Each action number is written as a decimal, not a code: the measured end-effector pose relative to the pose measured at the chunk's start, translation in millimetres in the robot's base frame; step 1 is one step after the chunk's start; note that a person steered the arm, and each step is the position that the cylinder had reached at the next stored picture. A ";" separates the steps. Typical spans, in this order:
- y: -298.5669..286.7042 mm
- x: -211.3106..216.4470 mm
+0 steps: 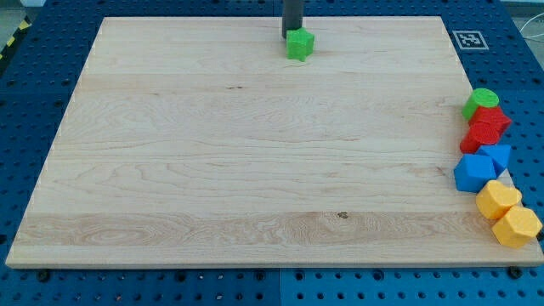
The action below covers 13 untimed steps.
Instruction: Push the green star to the green circle
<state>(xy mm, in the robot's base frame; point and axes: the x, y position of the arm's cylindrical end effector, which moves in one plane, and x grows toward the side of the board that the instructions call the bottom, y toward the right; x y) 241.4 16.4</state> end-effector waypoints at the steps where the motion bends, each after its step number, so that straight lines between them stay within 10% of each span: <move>1: -55.7 1.3; 5: 36.3 2.0; 8: -58.3 5.5; 13: 97.2 55.5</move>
<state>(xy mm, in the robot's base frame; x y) 296.8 113.6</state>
